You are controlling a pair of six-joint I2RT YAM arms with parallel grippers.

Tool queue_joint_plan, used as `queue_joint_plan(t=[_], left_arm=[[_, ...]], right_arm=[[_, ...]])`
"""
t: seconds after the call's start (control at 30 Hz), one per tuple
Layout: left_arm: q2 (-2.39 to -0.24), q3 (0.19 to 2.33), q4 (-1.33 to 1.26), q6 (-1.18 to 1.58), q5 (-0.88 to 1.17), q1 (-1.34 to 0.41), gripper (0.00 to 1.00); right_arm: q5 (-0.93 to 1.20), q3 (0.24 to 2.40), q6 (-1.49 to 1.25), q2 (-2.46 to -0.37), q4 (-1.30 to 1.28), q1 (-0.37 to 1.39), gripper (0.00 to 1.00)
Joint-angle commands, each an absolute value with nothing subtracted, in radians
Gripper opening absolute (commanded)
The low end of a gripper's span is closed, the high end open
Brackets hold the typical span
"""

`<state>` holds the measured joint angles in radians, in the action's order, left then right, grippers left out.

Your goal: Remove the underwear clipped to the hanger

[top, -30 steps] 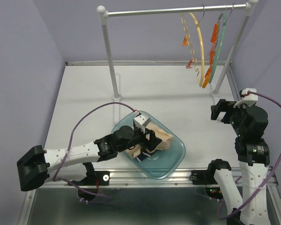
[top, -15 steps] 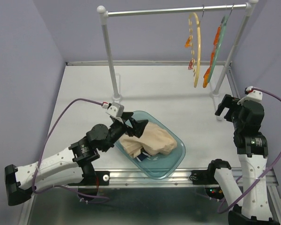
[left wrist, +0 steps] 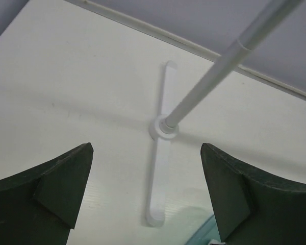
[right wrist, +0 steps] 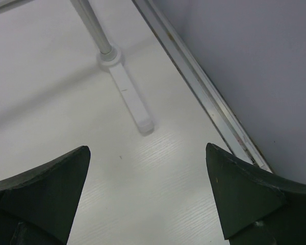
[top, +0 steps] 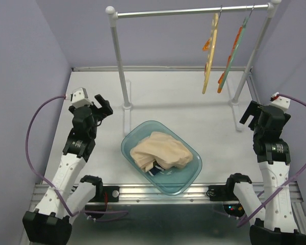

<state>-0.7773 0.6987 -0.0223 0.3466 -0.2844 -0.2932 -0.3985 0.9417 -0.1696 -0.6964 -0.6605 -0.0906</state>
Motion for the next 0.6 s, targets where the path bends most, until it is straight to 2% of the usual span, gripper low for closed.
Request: queue_joint_plan(t=[0.0,0.57], left_arm=[[-0.790,0.712,-0.012,0.365,-0.146,-0.128,0.99],[-0.732,0.617,-0.009,0.344,-0.164,-0.092,0.99]], right_arm=[[-0.465,0.971,-0.157,-0.703,-0.608,-0.092,1.00],[-0.466,0.945,-0.123,-0.750,-0.532,-0.092,1.00]])
